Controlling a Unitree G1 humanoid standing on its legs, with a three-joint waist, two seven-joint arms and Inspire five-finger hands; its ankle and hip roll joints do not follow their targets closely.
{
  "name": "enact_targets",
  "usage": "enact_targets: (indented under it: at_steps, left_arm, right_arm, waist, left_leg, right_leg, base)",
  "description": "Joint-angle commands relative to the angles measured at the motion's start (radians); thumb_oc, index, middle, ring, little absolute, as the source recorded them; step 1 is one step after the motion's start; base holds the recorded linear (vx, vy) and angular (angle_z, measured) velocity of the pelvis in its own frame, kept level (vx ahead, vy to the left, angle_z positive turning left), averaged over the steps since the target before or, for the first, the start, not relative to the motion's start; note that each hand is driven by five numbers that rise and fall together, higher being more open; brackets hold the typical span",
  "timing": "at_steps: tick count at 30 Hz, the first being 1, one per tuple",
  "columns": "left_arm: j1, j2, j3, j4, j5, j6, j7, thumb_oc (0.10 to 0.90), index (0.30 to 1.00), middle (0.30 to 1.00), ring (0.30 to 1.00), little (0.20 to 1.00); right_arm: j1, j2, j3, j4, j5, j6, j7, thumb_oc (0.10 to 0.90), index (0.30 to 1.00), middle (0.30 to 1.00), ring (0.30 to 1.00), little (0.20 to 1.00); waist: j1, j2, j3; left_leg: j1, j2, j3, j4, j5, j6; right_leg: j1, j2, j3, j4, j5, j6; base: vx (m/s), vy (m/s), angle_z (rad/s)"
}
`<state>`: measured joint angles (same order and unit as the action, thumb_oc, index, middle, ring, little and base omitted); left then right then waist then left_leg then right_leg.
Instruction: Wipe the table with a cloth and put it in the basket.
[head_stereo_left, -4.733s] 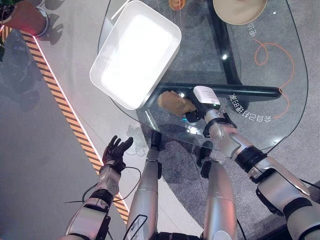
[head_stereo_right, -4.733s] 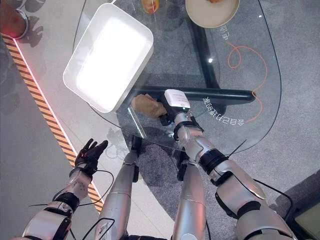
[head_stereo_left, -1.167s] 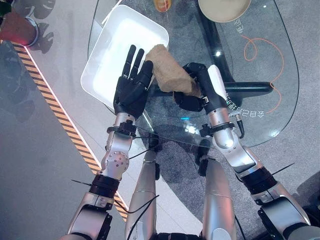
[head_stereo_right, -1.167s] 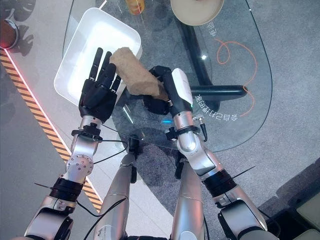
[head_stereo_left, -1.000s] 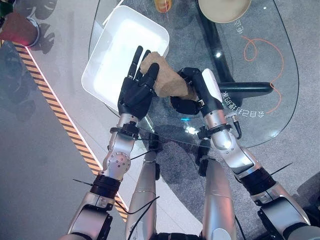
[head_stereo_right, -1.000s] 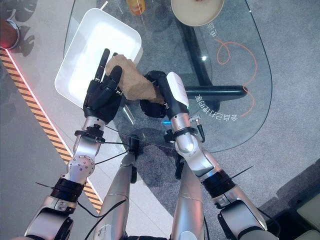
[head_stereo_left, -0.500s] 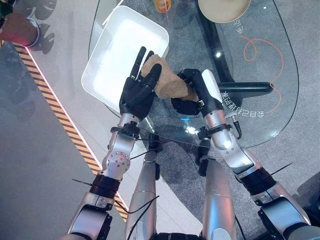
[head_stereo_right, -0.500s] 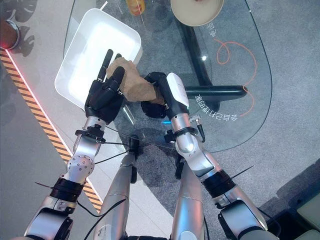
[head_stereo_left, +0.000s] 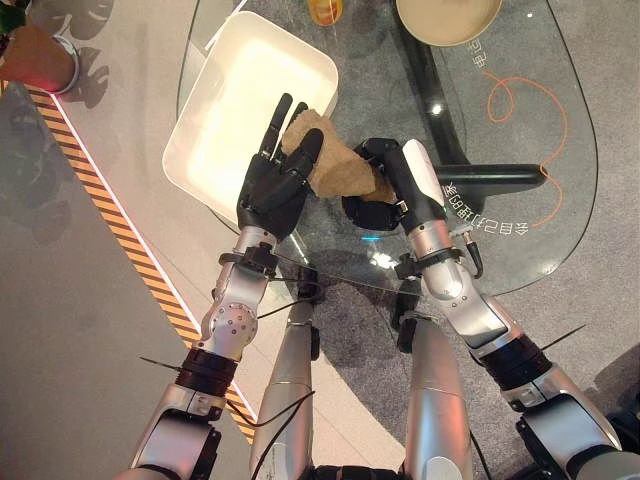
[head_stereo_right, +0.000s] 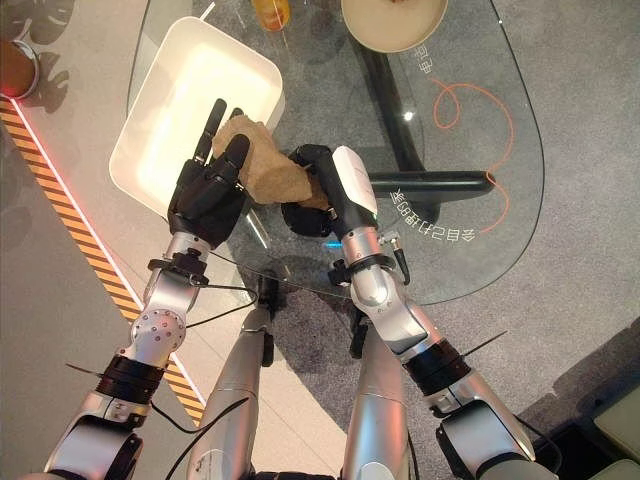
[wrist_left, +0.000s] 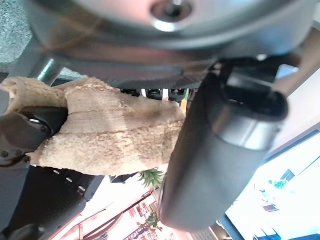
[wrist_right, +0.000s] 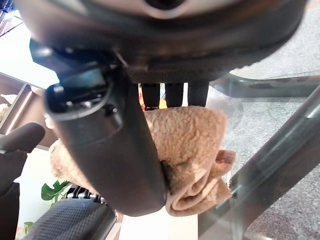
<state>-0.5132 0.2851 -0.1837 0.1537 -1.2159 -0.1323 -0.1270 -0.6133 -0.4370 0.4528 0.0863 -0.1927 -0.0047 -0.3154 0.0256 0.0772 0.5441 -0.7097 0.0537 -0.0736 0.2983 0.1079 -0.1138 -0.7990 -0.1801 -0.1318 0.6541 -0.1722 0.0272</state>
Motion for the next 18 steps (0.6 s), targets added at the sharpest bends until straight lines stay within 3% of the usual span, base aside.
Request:
enact_targets:
  at_steps: [1,18]
  left_arm:
    - [-0.075,0.015,0.002,-0.158,0.040,-0.044,-0.080,0.100,0.300,0.300,0.300,0.200]
    - [-0.077,0.016,0.003,-0.161,0.050,-0.029,-0.085,0.100,0.300,0.300,0.300,0.200]
  right_arm:
    - [-0.150,0.049,-0.001,-0.250,0.009,-0.097,-0.019,0.100,0.300,0.300,0.300,0.200]
    - [-0.159,0.050,-0.007,-0.250,0.009,-0.102,-0.039,0.100,0.300,0.300,0.300,0.200]
  waist:
    - [-0.005,-0.023,-0.024]
    - [-0.005,-0.022,-0.024]
  left_leg:
    - [0.047,-0.118,0.083,0.092,-0.147,0.115]
    - [0.050,-0.116,0.088,0.084,-0.144,0.115]
  right_leg:
    - [0.082,0.094,0.026,-0.187,0.112,0.008]
    - [0.084,0.094,0.025,-0.193,0.115,0.009]
  base:
    - [0.00,0.000,0.00]
    - [0.00,0.000,0.00]
